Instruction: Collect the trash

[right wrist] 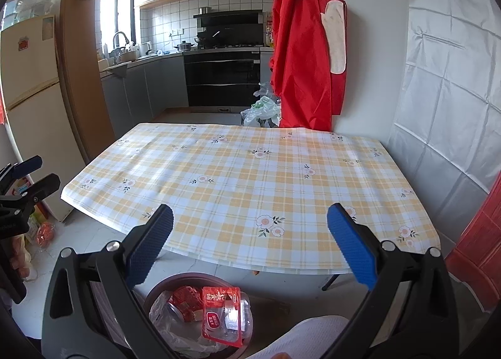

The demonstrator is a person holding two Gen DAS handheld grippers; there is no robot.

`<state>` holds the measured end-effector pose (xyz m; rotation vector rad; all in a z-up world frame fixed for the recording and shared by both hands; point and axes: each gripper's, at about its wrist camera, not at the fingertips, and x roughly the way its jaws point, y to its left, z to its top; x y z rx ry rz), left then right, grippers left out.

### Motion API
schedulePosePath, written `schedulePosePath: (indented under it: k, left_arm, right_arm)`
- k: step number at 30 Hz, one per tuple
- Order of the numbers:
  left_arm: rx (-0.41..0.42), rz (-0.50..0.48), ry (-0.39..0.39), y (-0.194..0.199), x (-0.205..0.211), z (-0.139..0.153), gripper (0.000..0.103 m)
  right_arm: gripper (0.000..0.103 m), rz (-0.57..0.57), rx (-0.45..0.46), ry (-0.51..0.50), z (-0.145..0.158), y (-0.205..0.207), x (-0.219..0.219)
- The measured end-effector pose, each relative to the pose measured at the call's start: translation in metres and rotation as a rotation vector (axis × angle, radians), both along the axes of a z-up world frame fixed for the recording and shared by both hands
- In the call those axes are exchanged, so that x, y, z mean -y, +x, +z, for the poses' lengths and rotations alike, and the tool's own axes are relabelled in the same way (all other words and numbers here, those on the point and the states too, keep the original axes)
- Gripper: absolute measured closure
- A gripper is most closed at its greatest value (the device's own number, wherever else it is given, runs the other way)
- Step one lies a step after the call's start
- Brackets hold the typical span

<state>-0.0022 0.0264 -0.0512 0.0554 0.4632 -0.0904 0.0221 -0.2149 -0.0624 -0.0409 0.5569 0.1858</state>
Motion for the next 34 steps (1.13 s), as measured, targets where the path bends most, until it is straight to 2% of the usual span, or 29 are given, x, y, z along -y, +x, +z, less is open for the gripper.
schedulePosePath:
  k: [34]
  left_arm:
    - [-0.012, 0.023, 0.018, 0.0014, -0.0007, -0.0013, 0.006]
  right_arm:
    - [0.006, -0.017, 0.001, -0.013, -0.0015, -0.0019, 0.0060]
